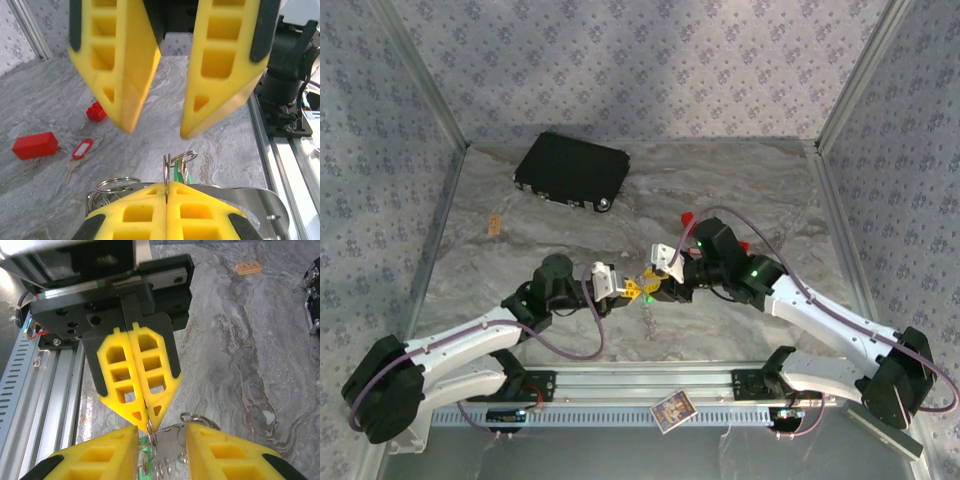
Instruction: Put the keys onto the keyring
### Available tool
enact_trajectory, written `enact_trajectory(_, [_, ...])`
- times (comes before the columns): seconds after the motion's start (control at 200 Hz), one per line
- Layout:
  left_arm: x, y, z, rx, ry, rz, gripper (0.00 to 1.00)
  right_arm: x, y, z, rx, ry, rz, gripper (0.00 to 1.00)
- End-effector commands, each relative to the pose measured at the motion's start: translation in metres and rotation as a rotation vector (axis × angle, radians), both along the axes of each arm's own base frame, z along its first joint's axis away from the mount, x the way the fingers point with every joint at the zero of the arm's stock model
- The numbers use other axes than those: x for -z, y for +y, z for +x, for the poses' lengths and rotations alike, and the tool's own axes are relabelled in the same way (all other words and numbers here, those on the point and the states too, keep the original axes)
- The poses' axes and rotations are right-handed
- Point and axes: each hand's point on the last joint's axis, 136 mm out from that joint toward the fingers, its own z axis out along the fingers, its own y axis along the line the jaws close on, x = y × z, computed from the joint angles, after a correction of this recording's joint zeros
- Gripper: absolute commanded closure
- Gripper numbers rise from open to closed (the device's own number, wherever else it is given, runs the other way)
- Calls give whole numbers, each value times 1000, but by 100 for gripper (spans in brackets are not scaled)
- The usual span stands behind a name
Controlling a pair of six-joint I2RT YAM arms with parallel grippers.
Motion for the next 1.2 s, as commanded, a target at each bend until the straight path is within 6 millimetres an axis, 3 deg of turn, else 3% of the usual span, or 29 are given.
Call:
enact_trajectory(0.0, [-28, -6, -5, 39, -57, -107, 100, 2, 1, 0, 12, 26, 27, 68])
enact_trajectory(0.25, [-28, -5, -4, 31, -62, -108, 100, 11, 2, 0, 13, 51, 14, 69])
enact_trajectory(0.45, [-28, -5, -2, 18, -49, -116, 100, -4, -11, 5, 91, -42, 54, 58])
enact_trajectory(0.585, [-28, -6, -1, 17, -48, -120, 100, 5, -22, 3, 121, -27, 43, 55])
enact_trajectory(0.73, [-27, -6, -1, 19, -46, -120, 100, 21, -21, 1, 126, 15, 2, 58])
enact_trajectory(1.034, [-27, -7, 0, 19, -47, -120, 100, 24, -10, -1, 91, 27, 23, 62])
enact_trajectory(1.199, [-27, -8, -1, 28, -44, -121, 100, 25, -7, -1, 81, 39, 23, 74])
